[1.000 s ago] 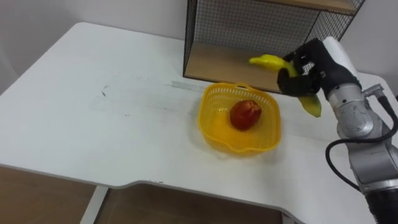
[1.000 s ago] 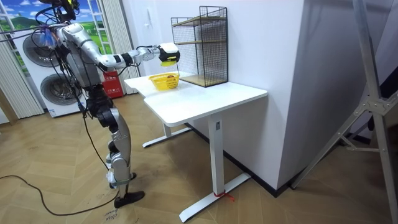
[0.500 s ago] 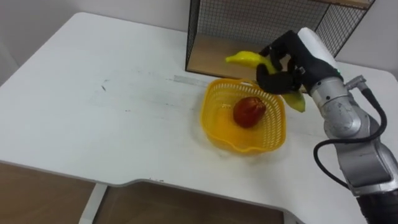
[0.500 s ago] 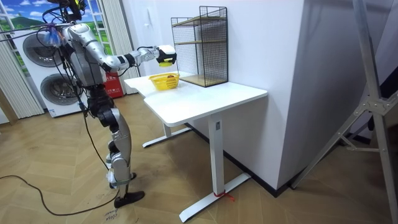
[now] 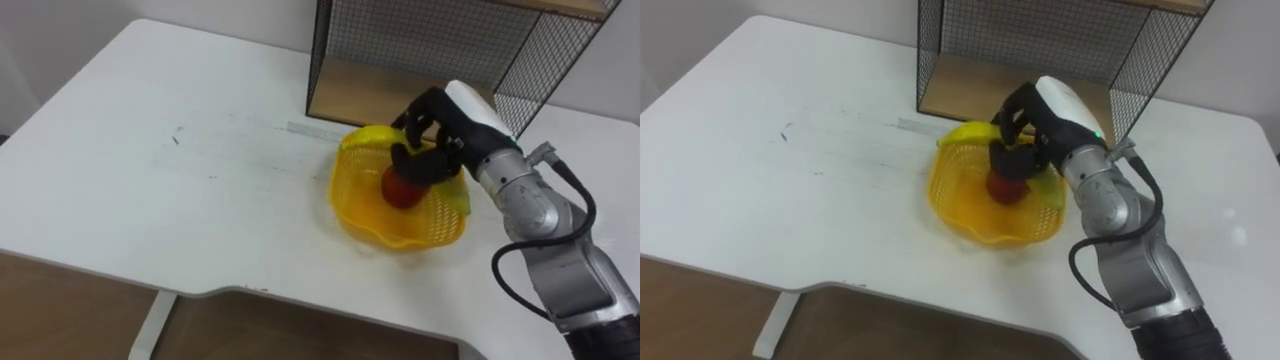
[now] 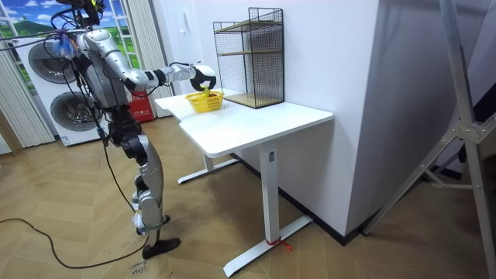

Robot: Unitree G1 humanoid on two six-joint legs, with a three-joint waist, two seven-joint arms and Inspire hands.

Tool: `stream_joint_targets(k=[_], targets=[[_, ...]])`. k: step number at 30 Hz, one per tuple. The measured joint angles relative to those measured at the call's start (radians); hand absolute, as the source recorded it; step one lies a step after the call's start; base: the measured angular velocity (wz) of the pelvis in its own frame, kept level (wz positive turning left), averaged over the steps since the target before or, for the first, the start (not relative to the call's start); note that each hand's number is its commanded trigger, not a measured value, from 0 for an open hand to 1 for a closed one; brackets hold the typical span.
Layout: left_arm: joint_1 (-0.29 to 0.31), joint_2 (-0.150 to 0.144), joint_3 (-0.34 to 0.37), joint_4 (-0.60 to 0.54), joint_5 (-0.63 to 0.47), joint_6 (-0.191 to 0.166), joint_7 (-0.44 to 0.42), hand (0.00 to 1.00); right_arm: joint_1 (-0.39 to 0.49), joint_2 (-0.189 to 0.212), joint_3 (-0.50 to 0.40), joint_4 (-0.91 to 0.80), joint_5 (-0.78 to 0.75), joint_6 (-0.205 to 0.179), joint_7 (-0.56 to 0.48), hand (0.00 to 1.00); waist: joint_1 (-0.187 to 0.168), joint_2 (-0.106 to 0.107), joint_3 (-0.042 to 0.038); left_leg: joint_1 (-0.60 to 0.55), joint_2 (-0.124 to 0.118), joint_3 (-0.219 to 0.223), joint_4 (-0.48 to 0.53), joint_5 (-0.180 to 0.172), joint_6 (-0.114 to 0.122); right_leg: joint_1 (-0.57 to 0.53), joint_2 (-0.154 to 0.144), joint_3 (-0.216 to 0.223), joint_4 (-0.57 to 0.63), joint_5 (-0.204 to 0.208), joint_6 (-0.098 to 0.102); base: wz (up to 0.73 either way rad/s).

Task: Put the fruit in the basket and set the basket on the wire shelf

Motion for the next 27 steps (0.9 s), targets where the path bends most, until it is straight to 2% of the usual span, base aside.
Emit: stream_joint_targets(k=[7,17,27], targets=[[-0.001,0.000,-0.004,-0.001,-0.007,-0.001,-0.021,0.00,0.000,0.001,0.000,0.000,-0.020,0.000,0.009,0.00,-0.001,-0.003,-0.0037,-0.002,0.000,-0.001,0.002,0.000,0.000,-0.001,0.000,-0.002,0.000,0.000,0.000,0.00],[0.001,0.001,-0.007,-0.008,-0.007,-0.011,-0.020,0.00,0.041,0.001,0.001,0.000,-0.039,-0.002,0.025,0.00,-0.003,0.000,-0.0011,0.001,-0.002,-0.008,0.001,0.000,0.000,0.005,-0.001,-0.009,-0.001,0.000,0.000,0.01],[0.007,0.001,-0.016,0.001,-0.012,-0.017,-0.020,0.00,0.041,0.001,-0.004,-0.001,-0.028,-0.002,0.031,0.00,-0.015,0.002,0.0006,-0.007,-0.003,-0.016,0.002,0.000,0.000,0.002,-0.002,-0.016,-0.002,0.000,0.000,0.02]])
